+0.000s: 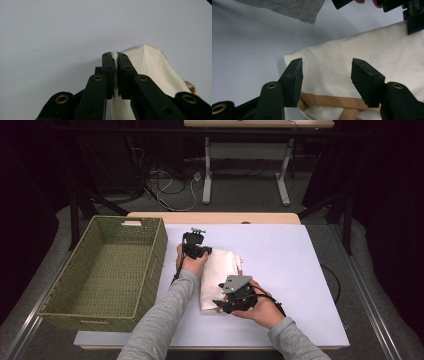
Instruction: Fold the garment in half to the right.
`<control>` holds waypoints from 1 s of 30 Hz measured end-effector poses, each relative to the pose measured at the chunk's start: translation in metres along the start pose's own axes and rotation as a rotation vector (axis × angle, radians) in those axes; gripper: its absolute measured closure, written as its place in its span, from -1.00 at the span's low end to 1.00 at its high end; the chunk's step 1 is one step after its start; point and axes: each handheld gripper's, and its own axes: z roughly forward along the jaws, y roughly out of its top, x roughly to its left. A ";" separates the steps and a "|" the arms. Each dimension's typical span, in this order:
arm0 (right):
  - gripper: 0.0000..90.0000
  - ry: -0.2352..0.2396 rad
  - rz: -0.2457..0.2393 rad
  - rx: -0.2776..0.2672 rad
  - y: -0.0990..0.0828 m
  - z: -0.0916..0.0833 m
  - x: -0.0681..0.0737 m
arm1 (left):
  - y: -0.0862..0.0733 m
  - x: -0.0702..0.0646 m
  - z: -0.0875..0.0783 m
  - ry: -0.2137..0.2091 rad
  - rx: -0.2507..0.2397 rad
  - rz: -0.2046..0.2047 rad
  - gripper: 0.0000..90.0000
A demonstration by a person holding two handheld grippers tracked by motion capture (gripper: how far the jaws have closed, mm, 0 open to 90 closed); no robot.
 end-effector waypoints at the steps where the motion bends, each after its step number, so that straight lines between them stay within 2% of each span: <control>1: -0.05 -0.003 -0.002 0.010 0.000 0.000 0.001 | 0.000 0.000 -0.001 0.000 0.000 0.006 0.90; 10: -0.05 0.008 -0.039 0.000 0.001 0.003 0.003 | 0.007 -0.005 -0.005 0.012 -0.014 0.028 0.90; 17: 0.03 0.049 -0.045 0.028 0.001 0.007 0.007 | 0.011 -0.006 -0.007 0.010 -0.028 0.034 0.90; 22: 0.05 0.079 -0.071 0.055 0.000 0.015 0.011 | 0.009 -0.009 -0.007 0.005 -0.021 0.047 0.90; 26: 0.05 0.093 -0.077 0.076 -0.001 0.021 0.014 | 0.009 -0.011 -0.008 0.000 -0.025 0.048 0.90; 27: 0.05 0.093 -0.076 0.083 -0.002 0.022 0.014 | 0.009 -0.011 -0.008 -0.003 -0.023 0.060 0.90; 30: 0.05 0.100 -0.070 0.092 -0.004 0.027 0.013 | 0.008 -0.011 -0.008 -0.007 -0.025 0.054 0.90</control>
